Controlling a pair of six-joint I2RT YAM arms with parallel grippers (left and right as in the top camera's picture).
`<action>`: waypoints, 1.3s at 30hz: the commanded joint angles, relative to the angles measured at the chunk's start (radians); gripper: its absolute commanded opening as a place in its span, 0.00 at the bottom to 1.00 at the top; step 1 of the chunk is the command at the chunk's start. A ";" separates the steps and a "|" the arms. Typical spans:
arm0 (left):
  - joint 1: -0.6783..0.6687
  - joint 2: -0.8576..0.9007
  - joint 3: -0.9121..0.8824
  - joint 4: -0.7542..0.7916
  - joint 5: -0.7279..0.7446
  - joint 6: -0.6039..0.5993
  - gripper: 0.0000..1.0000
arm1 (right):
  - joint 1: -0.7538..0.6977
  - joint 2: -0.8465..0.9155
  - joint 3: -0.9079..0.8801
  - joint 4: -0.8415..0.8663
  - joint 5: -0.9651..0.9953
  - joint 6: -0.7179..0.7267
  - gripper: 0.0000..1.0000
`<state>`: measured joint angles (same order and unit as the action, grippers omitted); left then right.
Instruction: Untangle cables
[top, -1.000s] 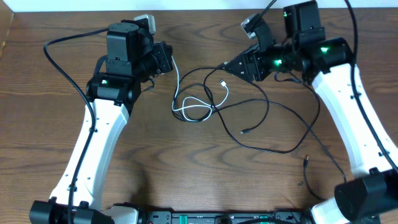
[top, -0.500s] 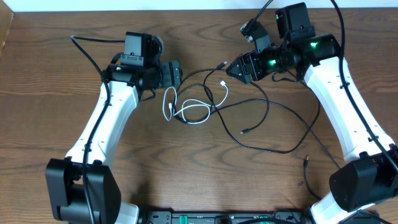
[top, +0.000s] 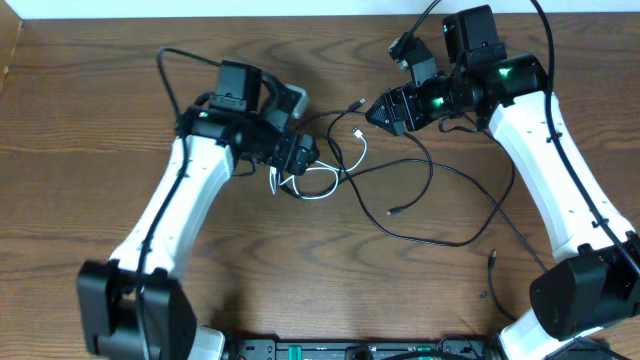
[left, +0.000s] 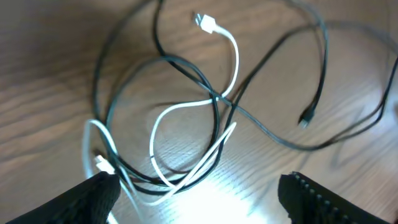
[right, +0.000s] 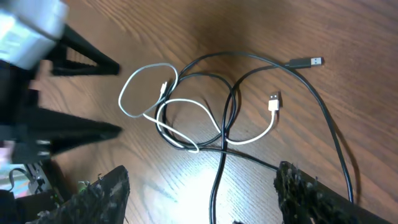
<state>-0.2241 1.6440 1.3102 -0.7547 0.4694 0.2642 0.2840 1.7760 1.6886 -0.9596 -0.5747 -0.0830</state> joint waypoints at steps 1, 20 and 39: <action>-0.007 0.070 -0.009 -0.007 0.020 0.076 0.85 | 0.011 -0.006 0.004 -0.006 0.001 0.004 0.71; -0.074 0.184 -0.011 -0.072 -0.036 0.082 0.55 | 0.011 -0.006 0.004 -0.014 0.001 0.004 0.72; -0.074 -0.203 0.288 0.022 -0.104 -0.296 0.07 | 0.039 -0.006 0.003 -0.020 0.002 0.003 0.76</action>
<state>-0.2974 1.5902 1.5330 -0.7792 0.3653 0.1078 0.2993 1.7760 1.6886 -0.9810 -0.5678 -0.0830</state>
